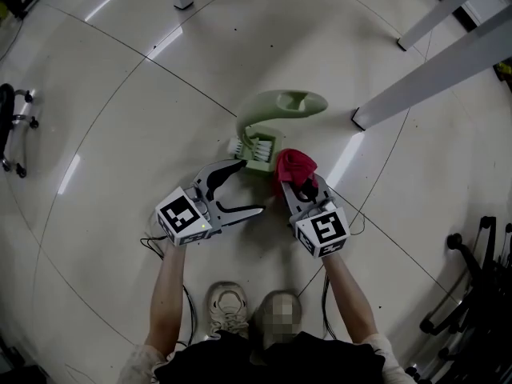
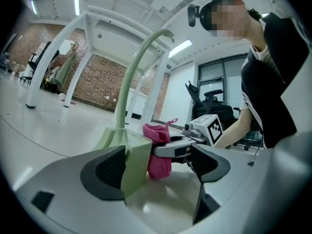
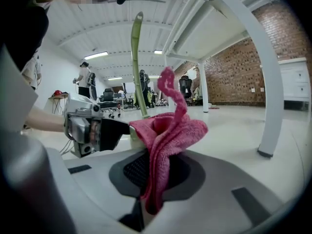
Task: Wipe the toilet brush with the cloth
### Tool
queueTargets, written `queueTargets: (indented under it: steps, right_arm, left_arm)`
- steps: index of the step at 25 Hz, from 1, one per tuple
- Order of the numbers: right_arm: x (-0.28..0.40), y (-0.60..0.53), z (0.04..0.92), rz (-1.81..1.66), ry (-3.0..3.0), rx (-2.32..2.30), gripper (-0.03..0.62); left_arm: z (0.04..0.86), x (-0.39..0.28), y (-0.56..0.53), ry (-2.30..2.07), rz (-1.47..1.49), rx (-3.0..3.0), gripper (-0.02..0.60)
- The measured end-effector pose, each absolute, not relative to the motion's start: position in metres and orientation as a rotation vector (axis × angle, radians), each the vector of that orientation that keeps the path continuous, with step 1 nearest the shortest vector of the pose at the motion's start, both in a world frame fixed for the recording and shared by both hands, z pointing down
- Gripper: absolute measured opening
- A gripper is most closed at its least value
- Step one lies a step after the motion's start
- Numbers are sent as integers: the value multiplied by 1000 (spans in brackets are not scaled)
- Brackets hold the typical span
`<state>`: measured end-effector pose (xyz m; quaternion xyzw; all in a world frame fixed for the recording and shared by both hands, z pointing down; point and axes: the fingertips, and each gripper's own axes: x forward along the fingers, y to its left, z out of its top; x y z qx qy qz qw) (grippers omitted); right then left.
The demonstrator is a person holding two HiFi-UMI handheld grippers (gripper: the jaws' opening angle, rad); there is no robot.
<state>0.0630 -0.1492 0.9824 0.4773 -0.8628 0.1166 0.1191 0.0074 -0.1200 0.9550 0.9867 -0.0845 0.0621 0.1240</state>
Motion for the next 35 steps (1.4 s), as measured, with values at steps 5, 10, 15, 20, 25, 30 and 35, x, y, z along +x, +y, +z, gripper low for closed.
queueTargets:
  steps: [5, 10, 15, 20, 25, 30, 35]
  right_arm:
    - [44, -116, 982, 402, -2570, 1361, 32]
    - [55, -122, 984, 374, -2505, 1434, 32]
    - [38, -119, 982, 363, -2559, 1369, 32]
    - [11, -120, 985, 356, -2626, 1264, 32]
    - [-4, -124, 983, 358, -2659, 1236, 32]
    - [-32, -130, 984, 371, -2704, 1171, 31]
    - [-41, -137, 978, 375, -2732, 1150, 32]
  left_arm:
    - [955, 10, -116, -251, 175, 2869, 402]
    - [954, 26, -106, -209, 168, 2872, 402]
    - [953, 27, -103, -172, 143, 2868, 402]
    - [952, 20, -103, -181, 144, 2871, 403]
    - [948, -5, -109, -273, 119, 2866, 402]
    - [936, -34, -123, -382, 37, 2847, 403]
    - [922, -48, -132, -428, 5, 2860, 403]
